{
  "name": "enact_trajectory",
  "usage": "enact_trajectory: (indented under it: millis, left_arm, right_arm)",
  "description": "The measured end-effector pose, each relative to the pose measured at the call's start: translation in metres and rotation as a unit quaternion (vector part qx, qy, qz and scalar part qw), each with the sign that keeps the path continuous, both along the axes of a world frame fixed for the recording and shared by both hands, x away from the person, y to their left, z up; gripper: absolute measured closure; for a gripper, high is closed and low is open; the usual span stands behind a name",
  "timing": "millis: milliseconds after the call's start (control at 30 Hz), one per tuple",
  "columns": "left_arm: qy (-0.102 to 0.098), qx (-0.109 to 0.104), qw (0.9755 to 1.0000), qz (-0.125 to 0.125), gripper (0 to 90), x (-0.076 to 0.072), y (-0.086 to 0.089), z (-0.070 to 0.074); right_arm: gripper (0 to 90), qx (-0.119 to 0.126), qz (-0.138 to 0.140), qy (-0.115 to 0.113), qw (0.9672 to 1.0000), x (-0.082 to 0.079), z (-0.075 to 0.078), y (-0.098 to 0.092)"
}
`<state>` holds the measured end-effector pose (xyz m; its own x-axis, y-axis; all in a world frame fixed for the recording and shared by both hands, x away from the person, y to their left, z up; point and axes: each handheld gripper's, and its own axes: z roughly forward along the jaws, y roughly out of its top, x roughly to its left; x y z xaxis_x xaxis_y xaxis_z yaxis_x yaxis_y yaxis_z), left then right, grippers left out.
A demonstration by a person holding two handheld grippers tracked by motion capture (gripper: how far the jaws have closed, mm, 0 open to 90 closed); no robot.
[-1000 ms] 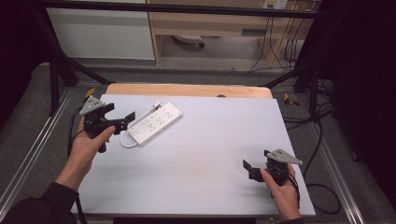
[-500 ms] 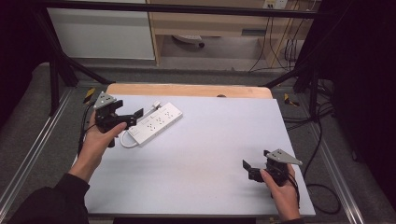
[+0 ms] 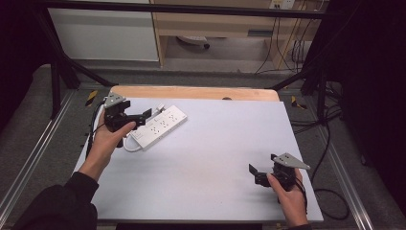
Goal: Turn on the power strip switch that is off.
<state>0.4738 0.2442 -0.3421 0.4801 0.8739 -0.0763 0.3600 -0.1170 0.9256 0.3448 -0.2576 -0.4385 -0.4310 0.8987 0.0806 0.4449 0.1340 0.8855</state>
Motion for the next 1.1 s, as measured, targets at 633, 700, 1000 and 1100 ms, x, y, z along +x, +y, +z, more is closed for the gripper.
enact_trajectory:
  millis: [633,700,1000,1100]
  left_arm:
    - [0.011,0.001,0.9998,0.017,8.1,0.019,-0.008,-0.007]
    - [0.009,0.001,0.9998,0.018,8.4,0.021,-0.009,-0.008]
    - [0.000,0.012,0.9998,0.015,8.7,0.028,-0.018,-0.012]
    - [-0.006,0.016,0.9998,0.011,8.9,0.031,-0.021,-0.011]
  right_arm:
    - [3.3,0.005,-0.005,-0.001,1.0000,0.000,0.001,-0.003]
    - [3.4,0.005,-0.004,0.000,1.0000,0.000,0.001,-0.003]
    - [3.4,0.005,-0.003,-0.002,1.0000,0.000,0.001,-0.003]
    - [3.3,0.004,-0.003,-0.001,1.0000,0.001,0.000,-0.002]
